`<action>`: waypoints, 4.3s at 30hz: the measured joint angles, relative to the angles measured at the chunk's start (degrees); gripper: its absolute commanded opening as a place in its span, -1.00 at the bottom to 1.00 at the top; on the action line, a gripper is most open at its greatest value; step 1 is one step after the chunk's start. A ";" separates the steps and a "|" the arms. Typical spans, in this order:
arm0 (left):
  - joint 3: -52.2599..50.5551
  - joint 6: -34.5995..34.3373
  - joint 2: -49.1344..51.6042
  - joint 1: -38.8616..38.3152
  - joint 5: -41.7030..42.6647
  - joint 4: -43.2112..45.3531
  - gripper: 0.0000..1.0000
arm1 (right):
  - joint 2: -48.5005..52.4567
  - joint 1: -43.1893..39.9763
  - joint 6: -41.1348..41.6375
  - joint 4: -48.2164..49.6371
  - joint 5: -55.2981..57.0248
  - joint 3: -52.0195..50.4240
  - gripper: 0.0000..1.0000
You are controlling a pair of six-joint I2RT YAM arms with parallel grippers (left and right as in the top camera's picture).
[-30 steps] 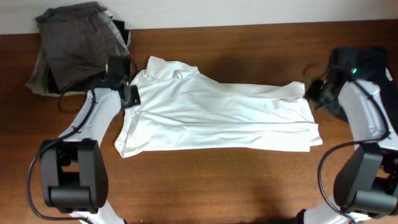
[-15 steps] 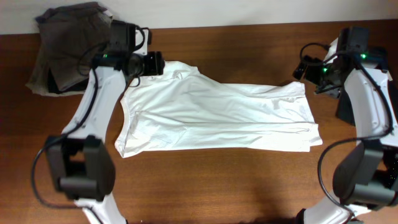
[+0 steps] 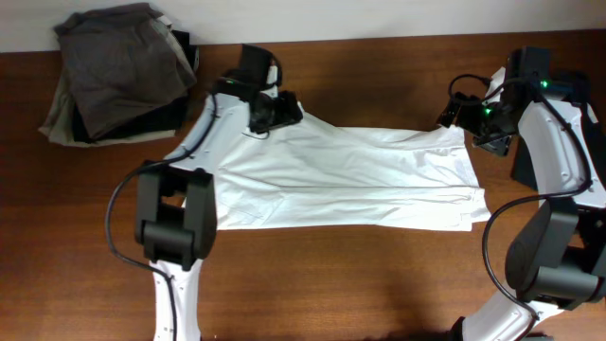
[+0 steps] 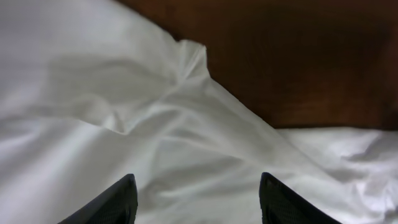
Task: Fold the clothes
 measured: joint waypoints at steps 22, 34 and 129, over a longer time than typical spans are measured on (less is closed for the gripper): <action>0.63 -14.88 4.63 0.90 -10.95 6.12 0.07 | 0.00 0.00 -2.10 -2.40 3.15 0.00 0.98; 0.63 -15.52 5.38 0.92 -11.21 7.65 -0.89 | 0.00 0.00 -2.10 -2.32 3.21 0.00 0.98; 0.63 -12.26 5.40 1.20 -11.37 3.78 -0.98 | 11.15 0.00 12.81 18.51 6.08 -7.58 -0.92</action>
